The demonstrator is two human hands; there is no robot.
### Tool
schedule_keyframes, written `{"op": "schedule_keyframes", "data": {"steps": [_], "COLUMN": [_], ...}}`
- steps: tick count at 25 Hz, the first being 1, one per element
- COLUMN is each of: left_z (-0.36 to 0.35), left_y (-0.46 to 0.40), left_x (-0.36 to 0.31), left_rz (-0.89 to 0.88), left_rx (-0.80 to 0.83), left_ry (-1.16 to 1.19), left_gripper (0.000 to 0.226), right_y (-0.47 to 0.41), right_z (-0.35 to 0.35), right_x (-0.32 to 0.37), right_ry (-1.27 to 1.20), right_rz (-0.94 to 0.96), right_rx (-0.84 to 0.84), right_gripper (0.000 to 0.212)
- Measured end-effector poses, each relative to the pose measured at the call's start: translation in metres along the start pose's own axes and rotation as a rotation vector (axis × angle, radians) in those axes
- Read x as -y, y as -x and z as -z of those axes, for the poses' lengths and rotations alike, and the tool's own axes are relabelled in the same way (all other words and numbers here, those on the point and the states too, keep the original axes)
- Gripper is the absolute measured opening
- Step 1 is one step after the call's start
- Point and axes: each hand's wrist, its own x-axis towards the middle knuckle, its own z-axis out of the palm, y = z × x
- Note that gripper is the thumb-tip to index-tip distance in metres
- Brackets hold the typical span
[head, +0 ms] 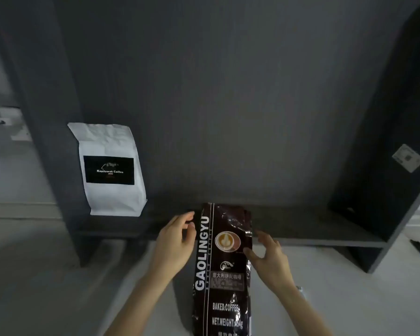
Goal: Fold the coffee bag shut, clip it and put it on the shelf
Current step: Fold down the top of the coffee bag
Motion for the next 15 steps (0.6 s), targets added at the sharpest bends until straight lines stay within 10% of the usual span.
{"op": "schedule_keyframes", "data": {"steps": [15], "left_z": [-0.029], "left_y": [0.037], "left_x": [0.02], "left_rz": [0.225], "left_rx": [0.176], "left_ry": [0.149], "left_gripper": [0.038], "right_y": [0.013], "right_z": [-0.02], "right_x": [-0.02], "right_ry": [-0.231], "right_rz": [-0.115], "right_rx": [0.003], "right_gripper": [0.039]}}
